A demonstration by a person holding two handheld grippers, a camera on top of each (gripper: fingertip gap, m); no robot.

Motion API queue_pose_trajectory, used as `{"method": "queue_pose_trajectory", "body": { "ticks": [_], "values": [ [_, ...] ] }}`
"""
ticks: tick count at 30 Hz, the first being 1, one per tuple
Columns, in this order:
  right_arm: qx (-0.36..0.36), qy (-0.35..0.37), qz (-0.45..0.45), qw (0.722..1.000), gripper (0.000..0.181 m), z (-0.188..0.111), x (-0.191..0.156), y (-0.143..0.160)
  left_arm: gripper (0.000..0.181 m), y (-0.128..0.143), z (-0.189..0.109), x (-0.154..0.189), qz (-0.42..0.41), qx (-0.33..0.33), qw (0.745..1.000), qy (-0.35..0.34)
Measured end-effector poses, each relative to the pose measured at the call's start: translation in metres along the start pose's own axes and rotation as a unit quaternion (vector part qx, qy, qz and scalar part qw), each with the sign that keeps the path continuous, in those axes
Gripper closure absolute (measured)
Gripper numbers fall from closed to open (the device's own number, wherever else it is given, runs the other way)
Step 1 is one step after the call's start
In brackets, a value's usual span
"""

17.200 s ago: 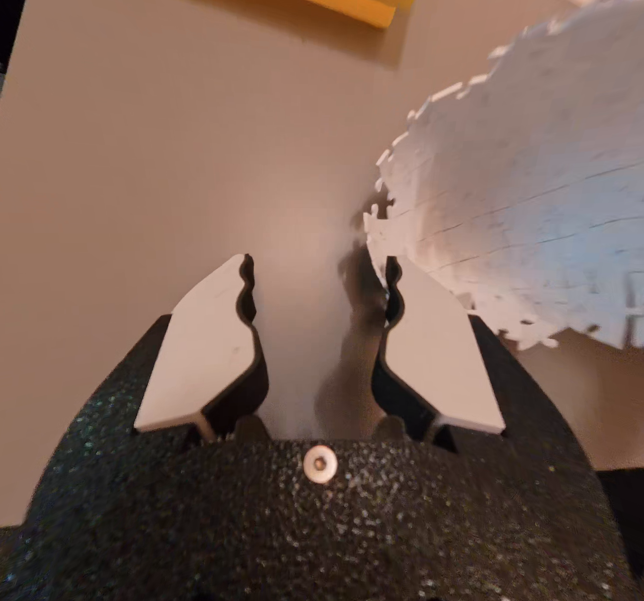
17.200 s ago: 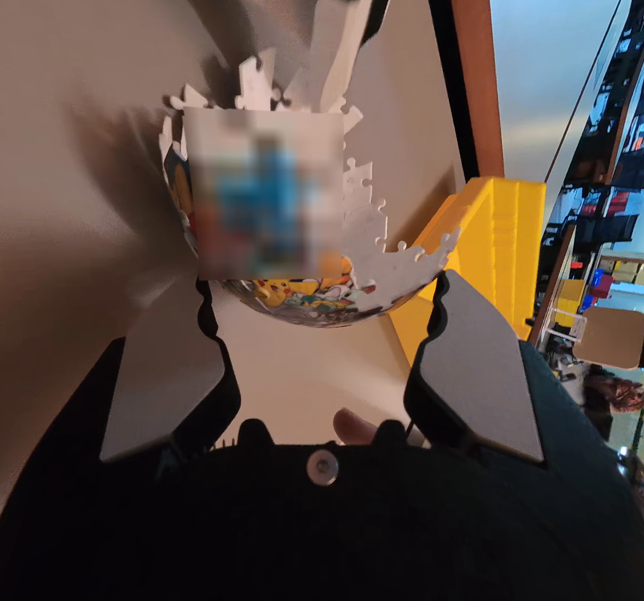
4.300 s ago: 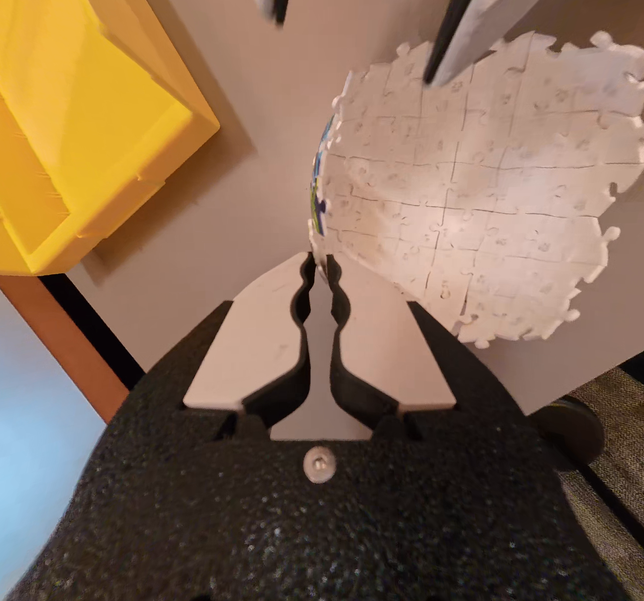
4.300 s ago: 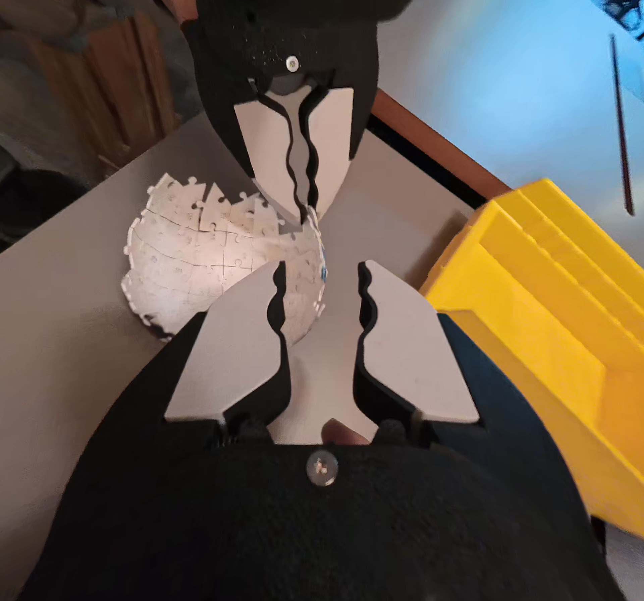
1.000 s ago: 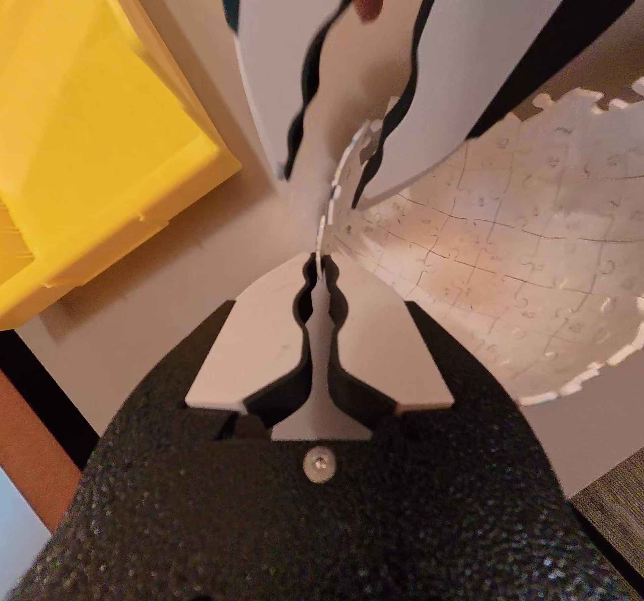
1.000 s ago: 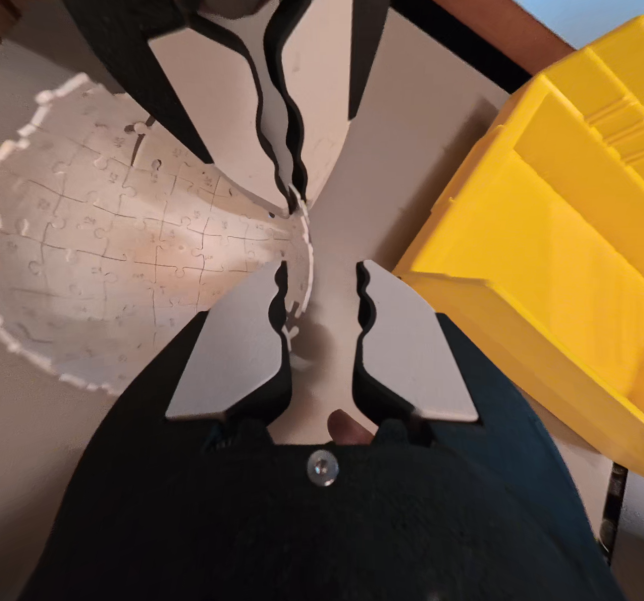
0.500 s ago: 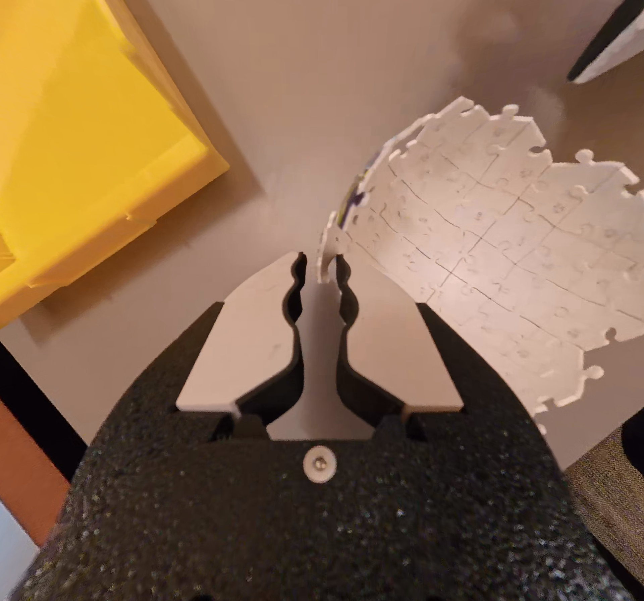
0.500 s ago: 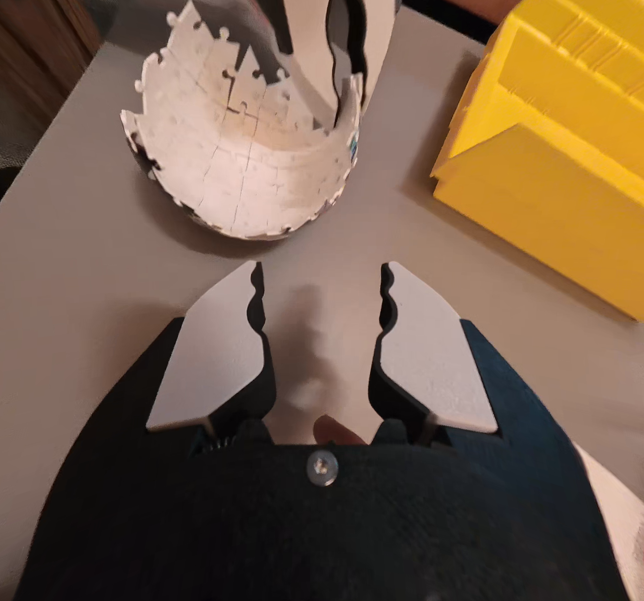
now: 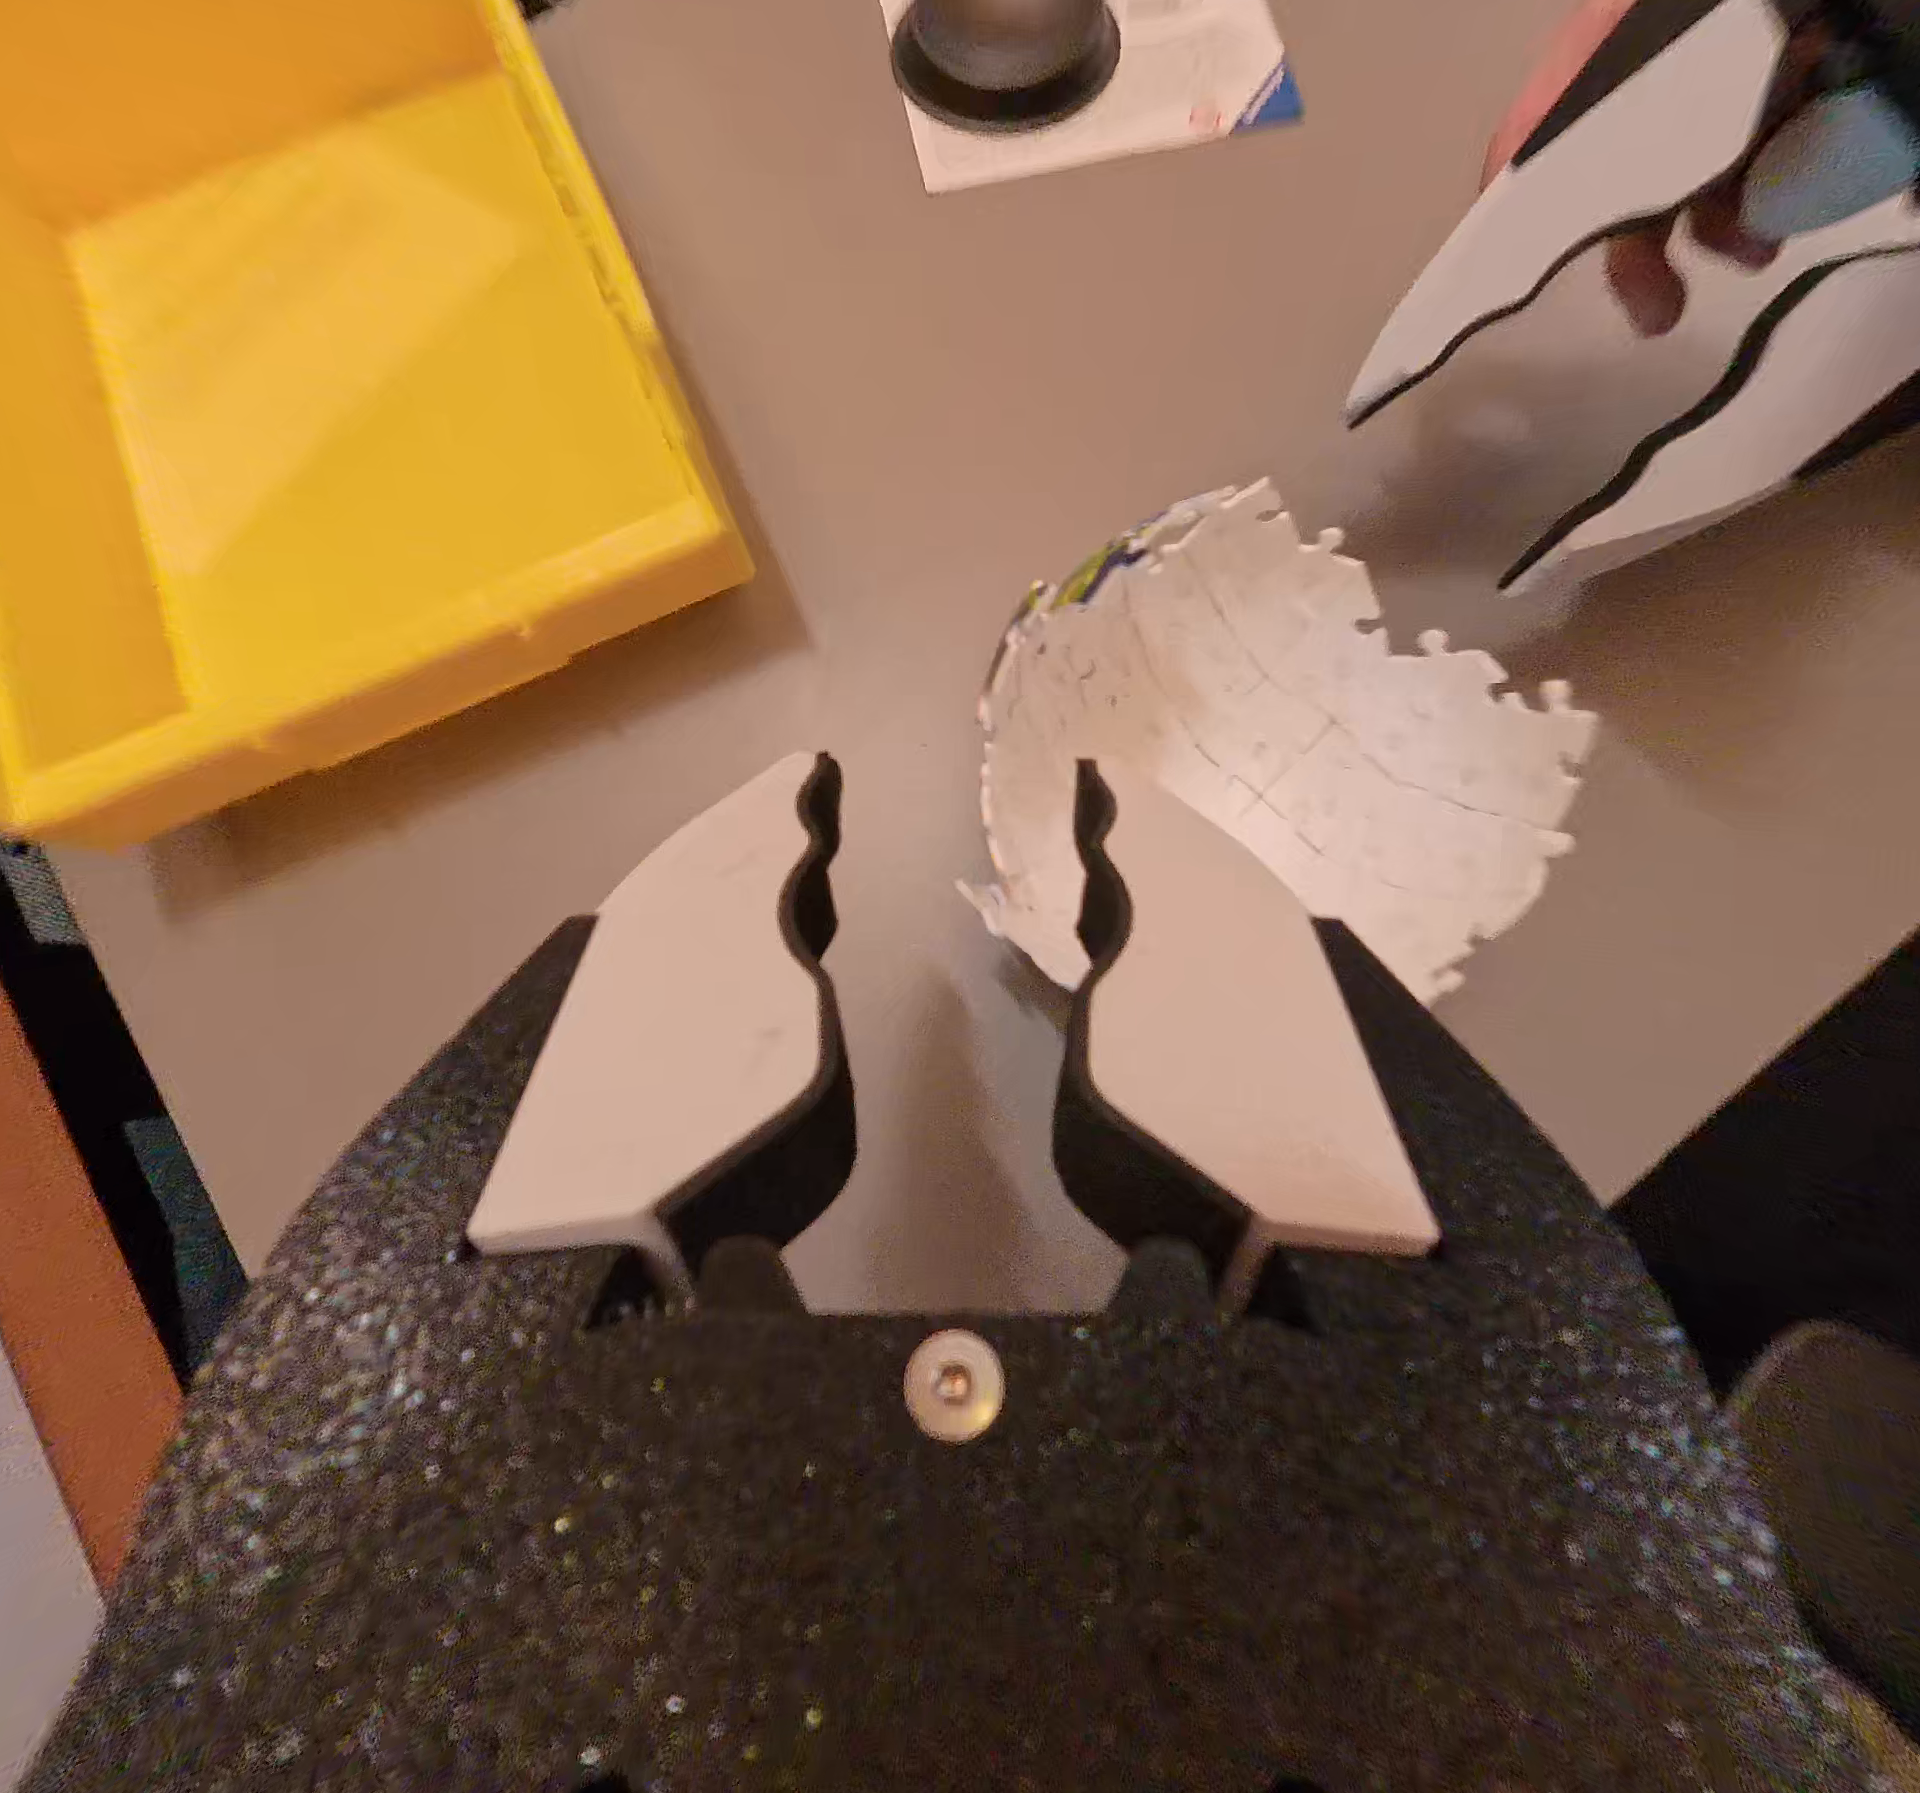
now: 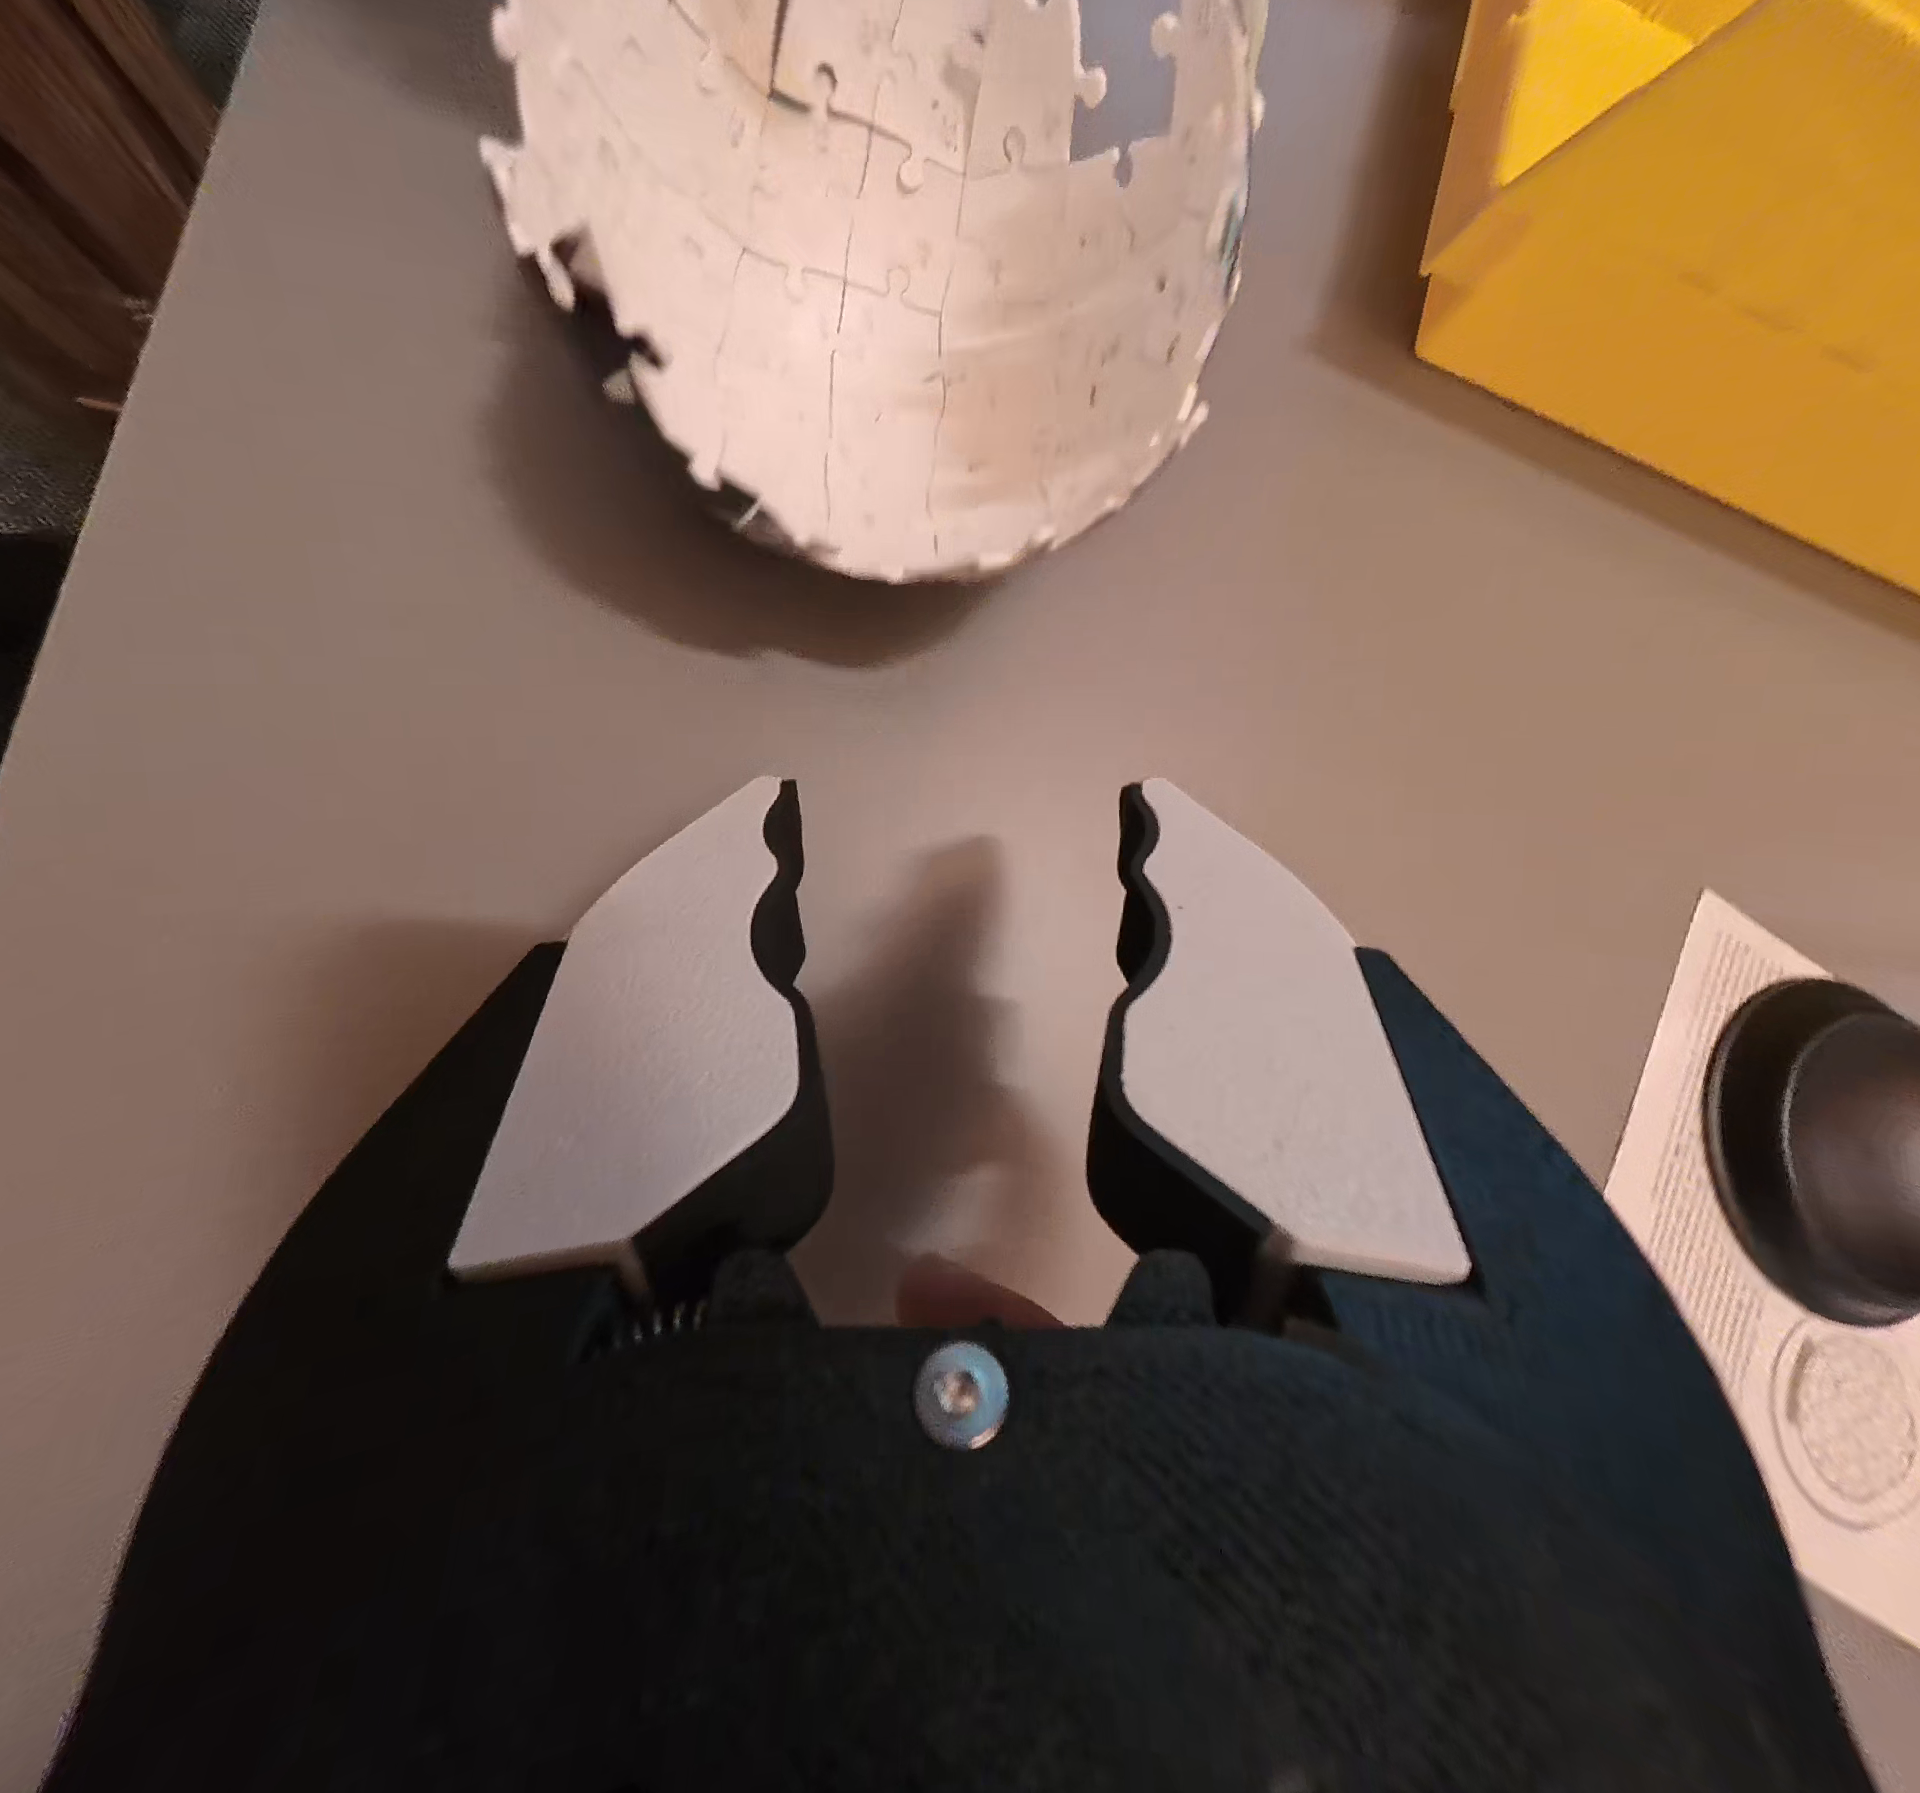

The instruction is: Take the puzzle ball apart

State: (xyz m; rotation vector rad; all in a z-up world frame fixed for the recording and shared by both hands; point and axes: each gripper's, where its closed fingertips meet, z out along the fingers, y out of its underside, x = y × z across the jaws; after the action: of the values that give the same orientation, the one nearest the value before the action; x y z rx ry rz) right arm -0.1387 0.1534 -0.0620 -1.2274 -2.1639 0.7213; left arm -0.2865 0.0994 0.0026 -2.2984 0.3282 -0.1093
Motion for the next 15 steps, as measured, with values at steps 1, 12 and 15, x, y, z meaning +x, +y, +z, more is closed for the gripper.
{"method": "queue_pose_trajectory", "body": {
  "ticks": [1,12,15],
  "values": [
    [-0.002,0.002,-0.001,1.000,0.122,-0.003,-0.003,0.004,0.129,0.003,-0.011,0.002,-0.019,0.017,1.000,-0.004],
    [0.013,0.002,0.011,1.000,0.124,-0.015,-0.044,0.022,0.113,0.101,-0.002,0.057,-0.062,-0.003,0.995,-0.079],
    [0.005,0.009,0.013,1.000,0.124,-0.016,-0.047,0.027,0.114,0.101,-0.001,0.055,-0.050,0.006,0.995,-0.082]
  ]
}}
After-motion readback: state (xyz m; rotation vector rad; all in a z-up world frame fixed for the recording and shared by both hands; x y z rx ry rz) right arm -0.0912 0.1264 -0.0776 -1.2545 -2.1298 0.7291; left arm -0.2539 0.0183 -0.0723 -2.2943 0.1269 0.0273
